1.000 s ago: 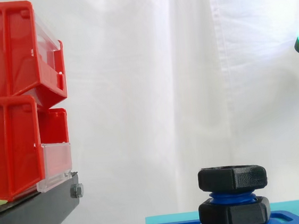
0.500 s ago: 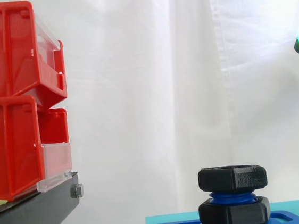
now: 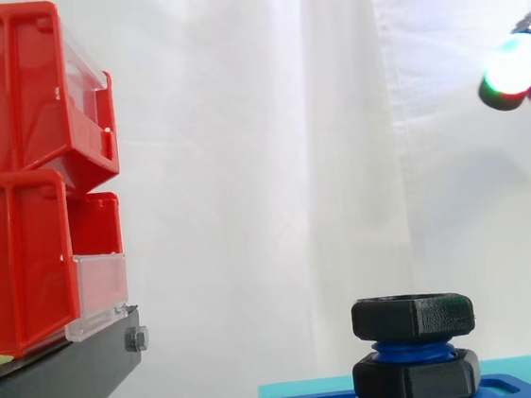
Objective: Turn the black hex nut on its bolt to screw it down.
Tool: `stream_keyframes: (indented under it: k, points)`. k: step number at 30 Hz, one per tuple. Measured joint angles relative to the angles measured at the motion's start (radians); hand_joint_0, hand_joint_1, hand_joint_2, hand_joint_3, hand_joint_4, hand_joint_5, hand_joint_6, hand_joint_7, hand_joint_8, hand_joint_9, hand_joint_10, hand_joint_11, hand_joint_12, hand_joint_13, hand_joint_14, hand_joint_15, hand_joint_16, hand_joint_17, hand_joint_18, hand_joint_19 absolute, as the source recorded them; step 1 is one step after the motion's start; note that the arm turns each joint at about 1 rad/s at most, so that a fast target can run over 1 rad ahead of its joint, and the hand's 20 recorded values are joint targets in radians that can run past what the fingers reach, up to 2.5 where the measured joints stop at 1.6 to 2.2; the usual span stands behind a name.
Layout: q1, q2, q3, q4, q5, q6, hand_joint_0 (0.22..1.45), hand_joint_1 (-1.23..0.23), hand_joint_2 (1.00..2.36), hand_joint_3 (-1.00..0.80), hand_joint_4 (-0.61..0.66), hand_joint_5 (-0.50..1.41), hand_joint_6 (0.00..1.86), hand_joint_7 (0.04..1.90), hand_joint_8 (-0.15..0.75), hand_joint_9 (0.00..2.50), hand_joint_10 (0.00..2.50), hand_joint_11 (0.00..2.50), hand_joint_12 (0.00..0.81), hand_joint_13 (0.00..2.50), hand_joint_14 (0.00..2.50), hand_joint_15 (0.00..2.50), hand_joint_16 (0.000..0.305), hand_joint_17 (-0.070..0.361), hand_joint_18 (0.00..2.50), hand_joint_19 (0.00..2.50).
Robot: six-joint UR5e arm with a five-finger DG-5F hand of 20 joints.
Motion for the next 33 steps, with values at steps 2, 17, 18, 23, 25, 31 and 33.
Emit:
stream_keyframes:
  k: [2,17,18,23,25,31,33]
  points:
    - [0.007,-0.028,0.02,0.018,-0.004,-0.02,0.53,-0.44,1.0,-0.5,0.22,-0.2,0.5,0.69,0.321,0.63,0.01,0.19,0.384,0.49,0.0,0.0,0.056,0.126,0.55,0.31]
    - [0.031,-0.232,0.196,0.031,-0.085,-0.092,0.54,-0.42,1.0,-0.5,0.23,-0.2,0.5,0.69,0.323,0.64,0.01,0.19,0.381,0.52,0.0,0.02,0.056,0.126,0.57,0.33]
    - [0.032,-0.243,0.203,0.033,-0.09,-0.093,0.53,-0.42,1.0,-0.5,0.23,-0.2,0.5,0.7,0.323,0.63,0.01,0.2,0.382,0.52,0.0,0.02,0.056,0.126,0.57,0.33]
    - [0.049,-0.276,0.226,0.041,-0.099,-0.113,0.54,-0.42,1.0,-0.5,0.22,-0.2,0.5,0.69,0.323,0.63,0.01,0.2,0.382,0.52,0.0,0.03,0.056,0.126,0.57,0.34]
    - [0.056,-0.282,0.228,0.048,-0.099,-0.132,0.54,-0.41,1.0,-0.5,0.22,-0.2,0.5,0.69,0.324,0.63,0.01,0.19,0.383,0.51,0.0,0.03,0.056,0.126,0.57,0.34]
    - [0.084,-0.3,0.23,0.094,-0.092,-0.203,0.54,-0.41,1.0,-0.5,0.22,-0.2,0.5,0.69,0.323,0.61,0.01,0.19,0.383,0.5,0.0,0.02,0.056,0.126,0.55,0.35]
    - [0.091,-0.31,0.231,0.108,-0.089,-0.213,0.54,-0.41,1.0,-0.5,0.22,-0.2,0.5,0.7,0.323,0.61,0.01,0.19,0.383,0.5,0.0,0.02,0.056,0.125,0.55,0.35]
